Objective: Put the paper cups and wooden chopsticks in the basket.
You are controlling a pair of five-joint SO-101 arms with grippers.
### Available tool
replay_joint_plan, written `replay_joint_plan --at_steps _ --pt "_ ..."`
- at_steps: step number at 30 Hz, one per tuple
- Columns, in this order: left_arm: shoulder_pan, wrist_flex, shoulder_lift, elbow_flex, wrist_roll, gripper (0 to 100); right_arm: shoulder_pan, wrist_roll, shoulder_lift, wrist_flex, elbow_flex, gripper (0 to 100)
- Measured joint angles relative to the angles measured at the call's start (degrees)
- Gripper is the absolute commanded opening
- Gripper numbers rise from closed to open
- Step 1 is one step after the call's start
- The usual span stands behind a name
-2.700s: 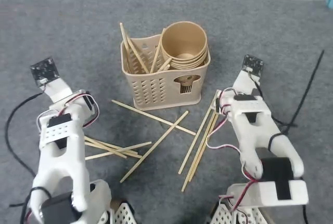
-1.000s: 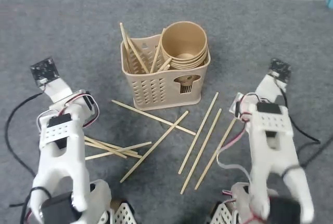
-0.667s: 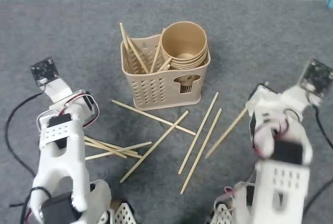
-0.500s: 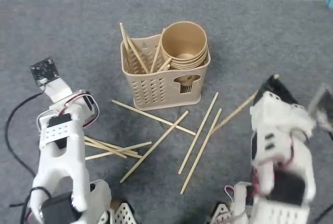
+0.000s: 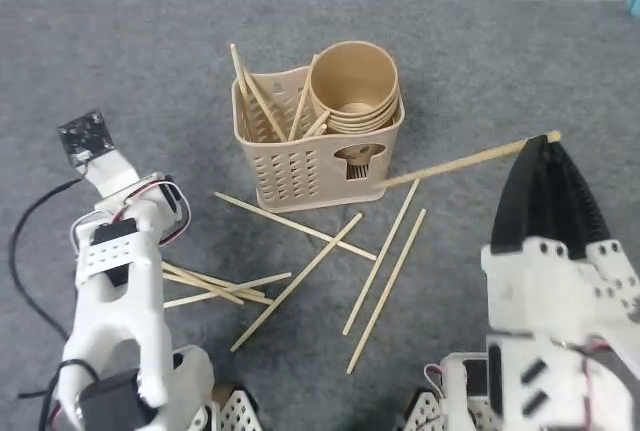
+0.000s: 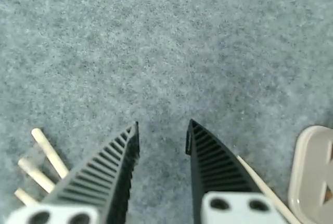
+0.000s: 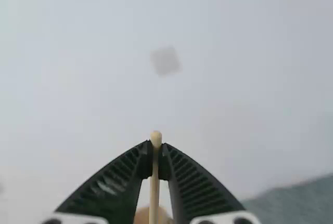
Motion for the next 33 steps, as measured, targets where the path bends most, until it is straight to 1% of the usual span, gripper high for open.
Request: replay_joint_plan --at_steps 5,9,13,18,25,31,33 --pt "0.00 0.00 0.00 0.00 0.00 14 -5.71 -3.16 11.08 0.00 -11.69 0.7" --pt "0.00 0.00 0.00 0.00 0.00 14 -6.33 -6.68 21.54 -0.62 -19.34 0.7" --pt "0.00 0.00 0.00 0.00 0.00 14 -6.51 -9.23 29.19 -4.04 -24.70 0.7" --pt "0.00 0.00 0.00 0.00 0.00 14 -7.12 -11.25 36.13 -10.64 -25.67 0.7" --pt "0.00 0.00 0.00 0.00 0.00 14 -13.89 -11.43 47.30 -13.71 -25.67 0.7" --pt "0.00 0.00 0.00 0.00 0.00 14 -14.24 -11.43 55.65 -19.43 -25.67 0.9" --pt "0.00 0.00 0.00 0.00 0.00 14 -14.51 -10.29 57.49 -20.66 -25.67 0.9"
